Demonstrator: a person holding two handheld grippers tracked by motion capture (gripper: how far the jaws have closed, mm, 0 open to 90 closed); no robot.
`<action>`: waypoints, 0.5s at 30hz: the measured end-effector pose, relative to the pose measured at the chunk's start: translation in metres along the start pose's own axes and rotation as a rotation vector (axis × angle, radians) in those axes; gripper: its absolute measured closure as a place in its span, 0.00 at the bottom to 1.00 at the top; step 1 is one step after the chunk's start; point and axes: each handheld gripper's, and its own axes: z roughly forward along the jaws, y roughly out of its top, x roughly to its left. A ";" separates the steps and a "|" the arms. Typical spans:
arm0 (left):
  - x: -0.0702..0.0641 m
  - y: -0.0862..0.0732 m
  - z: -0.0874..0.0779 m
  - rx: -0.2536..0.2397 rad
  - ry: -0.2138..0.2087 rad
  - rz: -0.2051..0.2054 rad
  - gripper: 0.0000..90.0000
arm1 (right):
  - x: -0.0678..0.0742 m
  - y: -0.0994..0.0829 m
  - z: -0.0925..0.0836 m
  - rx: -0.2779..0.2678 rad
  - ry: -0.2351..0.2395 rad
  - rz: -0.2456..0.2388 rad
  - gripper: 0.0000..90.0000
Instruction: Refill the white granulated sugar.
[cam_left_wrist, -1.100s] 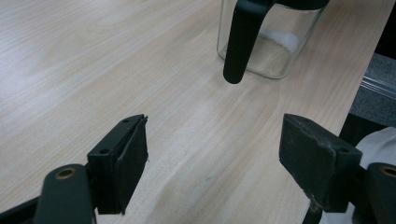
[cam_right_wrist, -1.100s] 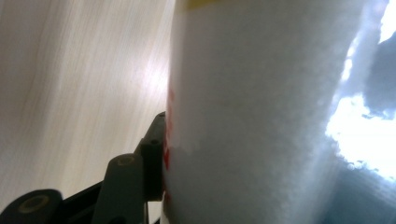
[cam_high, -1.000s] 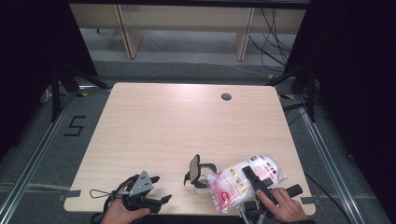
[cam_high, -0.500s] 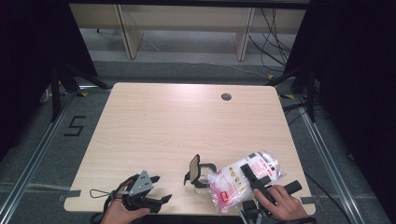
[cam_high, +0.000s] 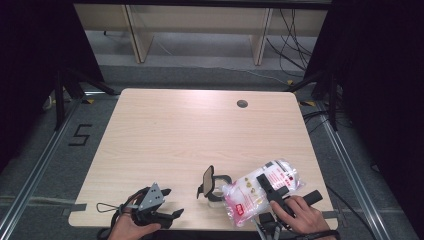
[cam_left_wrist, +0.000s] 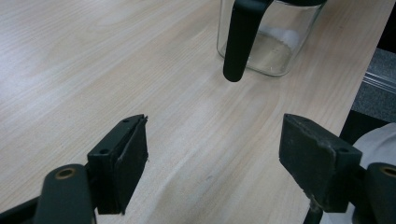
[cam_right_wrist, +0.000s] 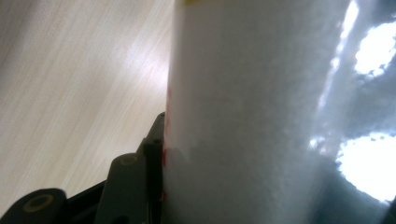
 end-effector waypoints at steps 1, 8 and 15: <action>-0.001 0.000 0.000 -0.005 -0.008 -0.010 0.26 | 0.000 0.000 0.000 0.001 0.003 0.000 0.58; 0.001 0.000 0.000 -0.003 -0.006 0.027 0.26 | -0.006 -0.004 -0.004 0.027 0.010 -0.072 0.58; -0.002 -0.001 0.001 -0.021 -0.002 -0.004 0.26 | -0.007 -0.004 -0.003 0.016 0.011 -0.083 0.59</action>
